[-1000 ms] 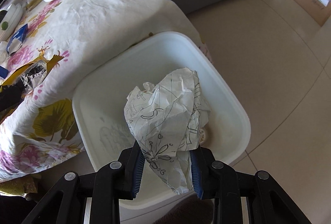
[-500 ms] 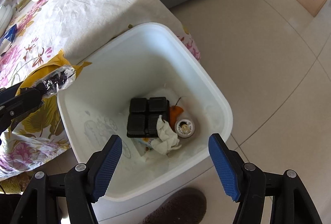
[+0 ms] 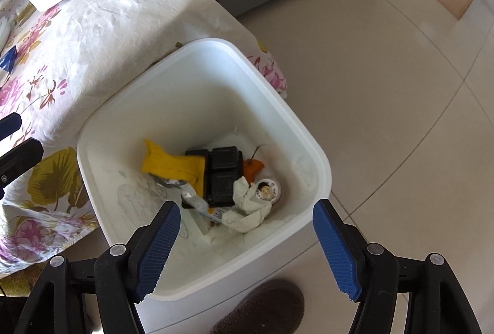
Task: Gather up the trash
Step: 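Open the left gripper to drop the yellow snack bag into the bin, then move both grippers back over the table toward the blue boxes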
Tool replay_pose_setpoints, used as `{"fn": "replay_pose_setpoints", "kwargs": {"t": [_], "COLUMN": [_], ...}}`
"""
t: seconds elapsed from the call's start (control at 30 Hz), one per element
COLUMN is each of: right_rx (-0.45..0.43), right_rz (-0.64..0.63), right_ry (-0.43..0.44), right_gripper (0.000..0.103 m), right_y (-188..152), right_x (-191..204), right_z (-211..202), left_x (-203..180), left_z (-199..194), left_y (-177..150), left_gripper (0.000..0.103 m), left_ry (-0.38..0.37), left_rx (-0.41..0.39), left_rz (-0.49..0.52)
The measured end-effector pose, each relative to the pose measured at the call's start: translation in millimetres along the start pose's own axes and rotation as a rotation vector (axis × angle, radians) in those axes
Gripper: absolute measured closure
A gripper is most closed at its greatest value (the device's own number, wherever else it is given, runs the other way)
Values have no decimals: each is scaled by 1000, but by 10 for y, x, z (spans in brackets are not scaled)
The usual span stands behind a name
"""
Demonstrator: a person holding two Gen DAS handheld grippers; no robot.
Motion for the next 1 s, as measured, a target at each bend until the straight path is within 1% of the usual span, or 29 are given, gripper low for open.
{"fn": "replay_pose_setpoints", "kwargs": {"t": [0.3,0.47,0.67,0.9,1.0], "right_rx": [-27,-52,-82,-103,-109], "right_rz": [-26,-53,-69,-85,-94], "right_ry": [11,11,31,65,80], "right_gripper": [26,25,22,20,20], "right_y": [89,177,284,421,454], "right_x": [216,411,699,1080,1237], "right_z": [-111,-191,-311,-411,-447], "left_x": [247,500,879,1314,1541], "left_z": [-290,-507,-800,-1171,-1327], "left_y": [-79,-141,-239,-357,-427], "left_gripper": [13,7,2,1,1], "left_ry": [56,112,176,255,289], "left_rx": [-25,-44,-67,-95,-102], "left_rz": [-22,-55,-139,-218,-275]}}
Point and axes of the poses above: each gripper's, at about its wrist camera, not at the fingertips, and z roughly the way its jaws point, x to its left, y to its top, the point moved 6 cm from there along z, roughly the way its jaws point, and after that the axes turned 12 degrees about -y, right-handed, at the moved point
